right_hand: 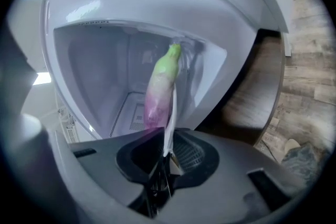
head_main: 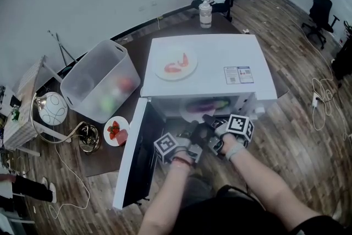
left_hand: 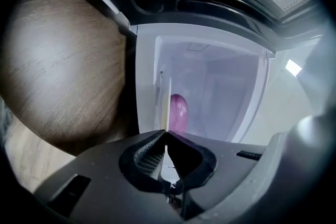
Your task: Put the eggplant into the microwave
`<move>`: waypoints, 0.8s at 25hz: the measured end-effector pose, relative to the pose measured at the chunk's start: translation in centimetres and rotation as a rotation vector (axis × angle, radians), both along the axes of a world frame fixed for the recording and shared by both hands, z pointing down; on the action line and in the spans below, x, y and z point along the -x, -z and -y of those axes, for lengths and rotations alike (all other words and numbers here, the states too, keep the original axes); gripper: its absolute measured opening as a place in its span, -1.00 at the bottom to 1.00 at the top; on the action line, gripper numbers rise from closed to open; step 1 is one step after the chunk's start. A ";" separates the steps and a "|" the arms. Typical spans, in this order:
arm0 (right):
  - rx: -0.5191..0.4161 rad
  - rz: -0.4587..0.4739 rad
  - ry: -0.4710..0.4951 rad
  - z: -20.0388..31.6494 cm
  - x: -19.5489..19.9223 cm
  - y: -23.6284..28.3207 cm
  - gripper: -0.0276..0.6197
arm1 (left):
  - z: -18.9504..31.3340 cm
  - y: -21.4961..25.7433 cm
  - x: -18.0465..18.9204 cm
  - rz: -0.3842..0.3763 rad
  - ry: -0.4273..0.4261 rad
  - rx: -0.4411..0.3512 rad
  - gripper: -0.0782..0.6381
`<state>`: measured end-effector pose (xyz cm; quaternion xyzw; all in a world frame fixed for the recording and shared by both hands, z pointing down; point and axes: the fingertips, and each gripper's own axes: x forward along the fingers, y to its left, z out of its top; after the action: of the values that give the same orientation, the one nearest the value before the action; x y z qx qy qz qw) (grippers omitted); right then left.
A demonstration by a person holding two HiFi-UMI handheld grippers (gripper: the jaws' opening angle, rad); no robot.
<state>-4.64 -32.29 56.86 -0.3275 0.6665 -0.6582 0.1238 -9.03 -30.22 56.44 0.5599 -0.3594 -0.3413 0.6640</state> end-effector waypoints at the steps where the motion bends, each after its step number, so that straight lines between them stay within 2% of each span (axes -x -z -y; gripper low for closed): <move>1: -0.011 -0.009 0.014 -0.1 0.0 0.1 -0.75 | 0.0 0.1 0.0 -0.001 0.000 0.005 -0.75; 5: -0.067 -0.066 0.081 -0.7 0.2 0.3 -0.69 | 0.5 -0.4 0.3 0.004 0.002 0.014 -0.74; 13: -0.097 -0.091 0.145 -1.2 0.6 0.2 -0.69 | 1.3 -0.9 0.4 -0.014 0.018 0.023 -0.74; 17: -0.128 -0.142 0.201 -1.5 1.1 0.1 -0.70 | 1.9 -0.9 0.7 -0.005 0.033 0.022 -0.74; 19: -0.147 -0.189 0.236 -1.7 1.4 0.0 -0.91 | 2.0 -0.8 0.8 0.003 0.034 0.017 -0.74; 20: -0.158 -0.213 0.251 -1.7 1.5 -0.1 -0.91 | 2.1 -0.8 0.9 0.005 0.034 0.015 -0.74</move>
<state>-6.12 -30.62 56.92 -0.2989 0.7610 -0.5758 -0.0055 -9.89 -32.34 57.24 0.5497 -0.3729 -0.3486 0.6613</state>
